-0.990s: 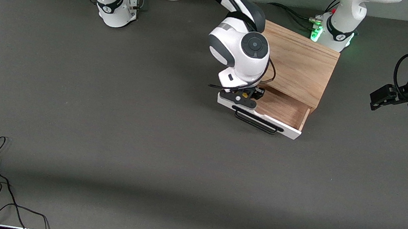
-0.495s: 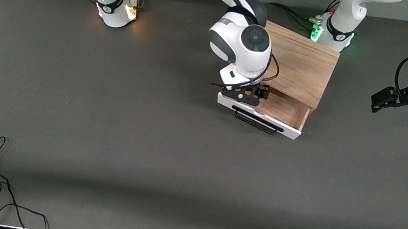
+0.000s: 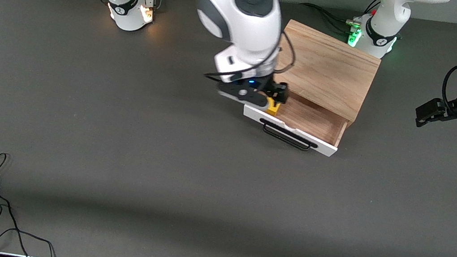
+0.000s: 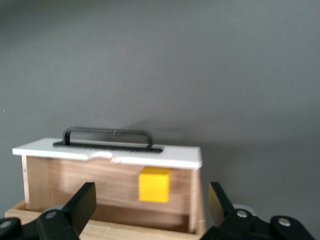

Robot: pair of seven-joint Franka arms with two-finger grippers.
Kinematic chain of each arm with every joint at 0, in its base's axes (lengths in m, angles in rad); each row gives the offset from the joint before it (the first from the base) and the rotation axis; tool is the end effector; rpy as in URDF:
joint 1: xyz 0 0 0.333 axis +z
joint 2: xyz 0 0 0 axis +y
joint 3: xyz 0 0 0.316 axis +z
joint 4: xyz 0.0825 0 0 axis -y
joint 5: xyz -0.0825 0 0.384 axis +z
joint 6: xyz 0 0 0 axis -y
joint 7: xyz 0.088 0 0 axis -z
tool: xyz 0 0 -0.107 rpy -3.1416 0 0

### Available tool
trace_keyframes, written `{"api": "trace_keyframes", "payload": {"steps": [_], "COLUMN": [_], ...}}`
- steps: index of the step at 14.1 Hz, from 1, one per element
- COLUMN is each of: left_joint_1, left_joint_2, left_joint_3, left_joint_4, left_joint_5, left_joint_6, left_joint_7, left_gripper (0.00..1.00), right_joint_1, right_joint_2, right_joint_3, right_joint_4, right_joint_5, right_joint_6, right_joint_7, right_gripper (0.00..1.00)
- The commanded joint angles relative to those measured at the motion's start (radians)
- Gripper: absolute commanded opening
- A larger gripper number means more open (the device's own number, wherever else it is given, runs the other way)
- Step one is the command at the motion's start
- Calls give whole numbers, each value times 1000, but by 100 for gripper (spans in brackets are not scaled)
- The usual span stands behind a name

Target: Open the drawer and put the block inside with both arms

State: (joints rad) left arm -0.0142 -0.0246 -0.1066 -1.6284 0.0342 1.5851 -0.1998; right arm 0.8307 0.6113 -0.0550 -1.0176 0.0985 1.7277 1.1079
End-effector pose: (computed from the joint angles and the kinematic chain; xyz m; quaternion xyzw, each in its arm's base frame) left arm 0.5436 -0.0631 0.6121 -0.9990 -0.0391 0.0064 0.0197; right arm 0.5094 0.5302 0.5073 -0.9846 0.1646 -0.0021 0.0598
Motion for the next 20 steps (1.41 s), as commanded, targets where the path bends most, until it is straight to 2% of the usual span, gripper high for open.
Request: {"api": "trace_keyframes", "payload": {"steps": [1, 7, 10, 11, 13, 18, 20], "left_joint_1": [11, 0, 0, 0, 0, 0, 0], "left_joint_2": [2, 2, 2, 2, 2, 2, 2], "left_joint_3": [-4, -5, -5, -5, -5, -5, -4], "left_joint_4": [9, 9, 9, 9, 9, 10, 10], "left_joint_5": [-13, -13, -13, -13, -13, -13, -13], "left_joint_6": [3, 1, -1, -2, -2, -2, -2], "left_joint_7": [20, 10, 10, 10, 10, 10, 10], "left_gripper": [100, 100, 100, 100, 100, 100, 100], "right_joint_1": [-106, -445, -476, -476, -534, -698, -725], "right_joint_2": [-166, -427, -527, -566, -616, -642, -639], "right_joint_3": [3, -25, -149, -158, -151, -71, -52], "right_joint_4": [-188, -452, -588, -642, -702, -700, -694], "right_joint_5": [10, 29, 50, 46, 12, -65, -59], "right_joint_6": [-8, -10, -4, 3, 12, -22, -25], "right_joint_7": [-184, -691, -816, -823, -853, -1035, -1039], "right_gripper": [100, 100, 100, 100, 100, 100, 100]}}
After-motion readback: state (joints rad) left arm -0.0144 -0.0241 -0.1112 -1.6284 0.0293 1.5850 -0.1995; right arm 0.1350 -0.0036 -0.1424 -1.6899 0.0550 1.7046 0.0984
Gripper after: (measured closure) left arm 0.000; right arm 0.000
